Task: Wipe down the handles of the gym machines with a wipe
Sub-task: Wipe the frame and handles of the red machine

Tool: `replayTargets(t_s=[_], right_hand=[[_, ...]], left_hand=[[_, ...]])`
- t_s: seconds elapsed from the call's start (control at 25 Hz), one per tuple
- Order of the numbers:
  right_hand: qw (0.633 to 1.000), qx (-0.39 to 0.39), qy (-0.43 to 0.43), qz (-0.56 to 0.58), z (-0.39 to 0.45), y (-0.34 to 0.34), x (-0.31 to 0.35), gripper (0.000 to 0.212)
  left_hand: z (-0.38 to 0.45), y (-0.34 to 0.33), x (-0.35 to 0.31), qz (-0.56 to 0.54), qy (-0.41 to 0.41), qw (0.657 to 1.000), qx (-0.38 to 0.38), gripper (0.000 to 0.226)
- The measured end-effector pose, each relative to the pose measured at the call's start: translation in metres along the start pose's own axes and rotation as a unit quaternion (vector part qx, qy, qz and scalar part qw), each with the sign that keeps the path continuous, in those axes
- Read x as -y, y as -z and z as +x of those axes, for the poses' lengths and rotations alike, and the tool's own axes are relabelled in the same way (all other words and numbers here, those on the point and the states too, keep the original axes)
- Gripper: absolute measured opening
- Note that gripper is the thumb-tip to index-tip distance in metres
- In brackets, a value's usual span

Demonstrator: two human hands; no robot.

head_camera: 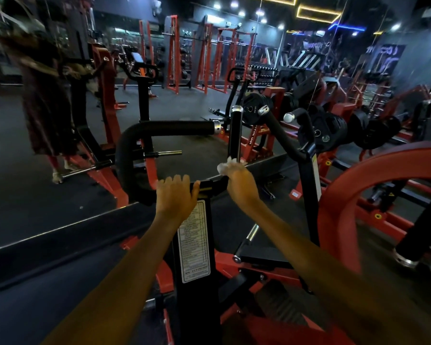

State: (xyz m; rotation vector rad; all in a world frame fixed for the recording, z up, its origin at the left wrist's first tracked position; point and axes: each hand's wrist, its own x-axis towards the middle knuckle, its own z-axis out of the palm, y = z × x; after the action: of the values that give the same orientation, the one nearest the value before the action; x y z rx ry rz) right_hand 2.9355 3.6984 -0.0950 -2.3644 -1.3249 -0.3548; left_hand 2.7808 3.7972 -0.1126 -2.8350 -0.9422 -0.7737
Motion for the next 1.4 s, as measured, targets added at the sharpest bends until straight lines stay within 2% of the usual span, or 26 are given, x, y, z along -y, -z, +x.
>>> replayTargets(t_s=[0.08, 0.2, 0.28, 0.44, 0.56, 0.68, 0.76, 0.88, 1.04, 1.16, 1.24, 1.32, 1.4], right_hand=[[0.997, -0.013, 0.008, 0.077, 0.001, 0.007, 0.011, 0.034], [0.962, -0.2, 0.031, 0.185, 0.024, 0.045, 0.032, 0.028], [0.947, -0.258, 0.046, 0.186, 0.046, 0.061, 0.045, 0.034], [0.957, -0.219, 0.067, 0.176, 0.066, 0.045, 0.056, 0.03], [0.947, -0.251, 0.077, 0.184, 0.069, 0.027, 0.071, 0.03], [0.946, -0.221, 0.132, 0.196, 0.075, 0.021, 0.118, 0.033], [0.948, -0.186, 0.18, 0.184, 0.073, 0.021, 0.134, 0.035], [0.952, -0.147, 0.238, 0.127, 0.075, 0.03, 0.104, 0.04], [0.964, -0.193, 0.149, 0.108, 0.074, 0.039, 0.043, 0.037], [0.963, -0.212, 0.112, 0.122, 0.072, 0.031, 0.056, 0.033], [0.958, -0.209, 0.143, 0.135, 0.072, 0.02, 0.09, 0.033], [0.945, -0.204, 0.208, 0.149, 0.073, 0.011, 0.127, 0.032], [0.94, -0.169, 0.261, 0.141, 0.075, 0.011, 0.146, 0.034]], left_hand=[[-0.001, 0.001, 0.002, -0.011, -0.006, 1.0, -0.007, 0.044], [-0.002, 0.002, 0.002, 0.002, -0.006, 1.0, -0.004, 0.044], [0.0, 0.005, 0.002, 0.015, -0.02, 1.0, 0.008, 0.045], [-0.007, 0.015, 0.026, 0.026, -0.052, 0.997, 0.047, 0.054], [-0.017, 0.02, 0.04, 0.07, -0.029, 0.996, 0.048, 0.06], [-0.018, 0.017, 0.037, 0.076, -0.012, 0.996, 0.051, 0.065], [-0.018, 0.014, 0.036, 0.077, -0.008, 0.996, 0.042, 0.067], [-0.02, 0.011, 0.04, 0.064, -0.006, 0.998, -0.005, 0.07], [-0.019, 0.004, 0.039, 0.017, -0.013, 0.999, -0.03, 0.068], [-0.019, 0.008, 0.038, 0.031, -0.001, 0.999, -0.039, 0.072], [-0.02, 0.009, 0.037, 0.028, -0.002, 0.999, -0.018, 0.072], [-0.019, 0.006, 0.037, 0.038, 0.002, 0.999, -0.006, 0.073], [-0.023, 0.005, 0.037, 0.049, 0.01, 0.999, -0.016, 0.074]])
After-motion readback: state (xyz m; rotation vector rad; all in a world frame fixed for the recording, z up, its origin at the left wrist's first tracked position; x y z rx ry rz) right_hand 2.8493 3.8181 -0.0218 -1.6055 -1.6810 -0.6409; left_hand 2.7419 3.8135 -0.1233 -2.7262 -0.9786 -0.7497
